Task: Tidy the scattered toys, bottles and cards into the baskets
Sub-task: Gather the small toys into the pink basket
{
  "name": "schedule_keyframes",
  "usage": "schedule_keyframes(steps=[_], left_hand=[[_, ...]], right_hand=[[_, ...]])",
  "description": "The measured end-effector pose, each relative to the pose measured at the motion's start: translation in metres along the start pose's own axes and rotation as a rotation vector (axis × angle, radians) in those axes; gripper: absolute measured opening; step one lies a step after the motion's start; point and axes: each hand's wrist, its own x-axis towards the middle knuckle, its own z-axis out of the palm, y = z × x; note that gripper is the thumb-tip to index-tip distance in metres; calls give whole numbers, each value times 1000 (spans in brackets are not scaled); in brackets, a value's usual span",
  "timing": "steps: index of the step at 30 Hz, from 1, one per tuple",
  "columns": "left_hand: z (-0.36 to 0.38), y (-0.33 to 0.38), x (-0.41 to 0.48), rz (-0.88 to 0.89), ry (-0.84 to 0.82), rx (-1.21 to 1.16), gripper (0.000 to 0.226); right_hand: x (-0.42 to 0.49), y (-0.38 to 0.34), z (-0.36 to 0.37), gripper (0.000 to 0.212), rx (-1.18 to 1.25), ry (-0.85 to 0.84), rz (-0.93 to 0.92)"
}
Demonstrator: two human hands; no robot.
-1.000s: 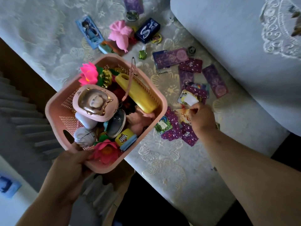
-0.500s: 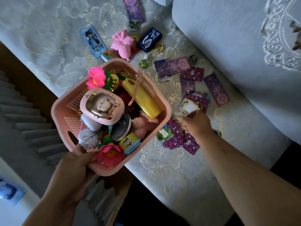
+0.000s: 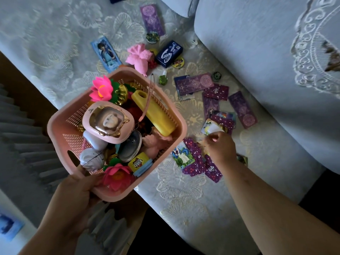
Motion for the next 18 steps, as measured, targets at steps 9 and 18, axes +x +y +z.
schedule_keyframes(steps=[9,18], left_hand=[[10,4,-2,23,-5,-9,36],[17,16,-6,14,7,38,32]], right_hand=[[-12,-28,-15,13,101,126,-90],[-65,-122,-64,25,434,25,-771]])
